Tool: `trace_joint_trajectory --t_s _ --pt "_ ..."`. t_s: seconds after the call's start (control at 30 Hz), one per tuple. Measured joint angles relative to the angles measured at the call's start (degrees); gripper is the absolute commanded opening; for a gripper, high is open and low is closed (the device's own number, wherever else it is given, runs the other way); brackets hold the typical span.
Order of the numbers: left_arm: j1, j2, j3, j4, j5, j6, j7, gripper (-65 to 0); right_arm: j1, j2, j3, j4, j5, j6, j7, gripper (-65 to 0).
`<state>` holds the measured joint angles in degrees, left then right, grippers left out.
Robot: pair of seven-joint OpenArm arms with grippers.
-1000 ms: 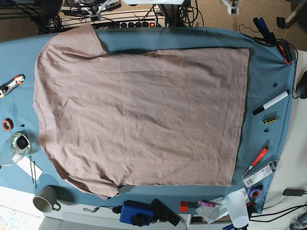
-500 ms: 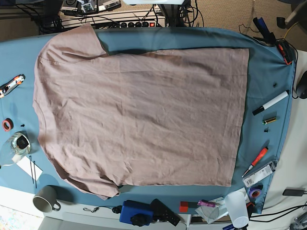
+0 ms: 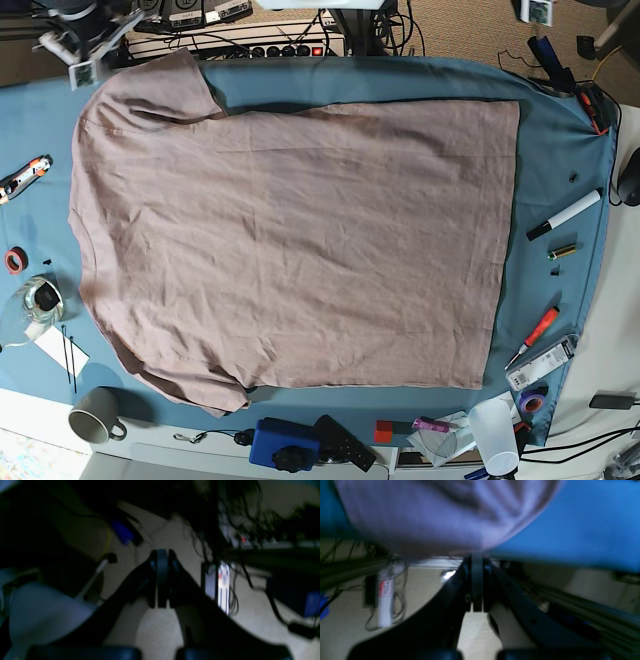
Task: Fold the T-shirt properly
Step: 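Move the right gripper to the shirt's shoulder corner and grasp it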
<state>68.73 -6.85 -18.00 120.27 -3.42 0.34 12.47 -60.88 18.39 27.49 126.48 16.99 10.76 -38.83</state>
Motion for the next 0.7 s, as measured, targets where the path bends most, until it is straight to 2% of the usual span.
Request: trace_joint_trajectory --t_s 0.1,0.4,0.43,0.5,0.53,0.57,0.63,0.7 --pt "-0.2 0.0 0.0 1.5 -1.2 2.9 0.6 -65.0 1.7 0.0 2.2 1.1 0.0 0.0 -0.4 -65.0" --pt "-0.5 0.0 0.0 1.8 -1.2 3.3 0.9 -65.0 6.5 -0.2 2.4 1.0 -8.6 0.4 -5.7 -65.0" --pt "-0.5 0.0 0.0 1.8 -1.2 3.3 0.9 -65.0 6.4 -0.2 2.4 1.0 -10.2 0.4 -5.8 -61.0" --pt "-0.5 0.0 0.0 1.8 -1.2 3.3 0.9 -65.0 6.4 -0.3 2.4 1.0 -12.2 0.0 -6.7 -42.7" --pt "-0.5 0.0 0.0 1.8 -1.2 3.3 0.9 -65.0 6.4 -0.3 2.4 1.0 -12.5 0.0 -7.8 -35.8" --pt "-0.5 0.0 0.0 1.8 -1.2 3.3 0.9 -65.0 6.4 -0.3 2.4 1.0 -12.6 0.0 -8.5 -32.6" --pt "-0.5 0.0 0.0 1.8 -1.2 3.3 0.9 -65.0 6.4 -0.3 2.4 1.0 -12.5 -0.3 -8.9 -32.5" --pt "-0.5 0.0 0.0 1.8 -1.2 3.3 0.9 -65.0 6.5 -0.3 2.4 1.0 -12.5 -2.9 -8.9 -32.5"
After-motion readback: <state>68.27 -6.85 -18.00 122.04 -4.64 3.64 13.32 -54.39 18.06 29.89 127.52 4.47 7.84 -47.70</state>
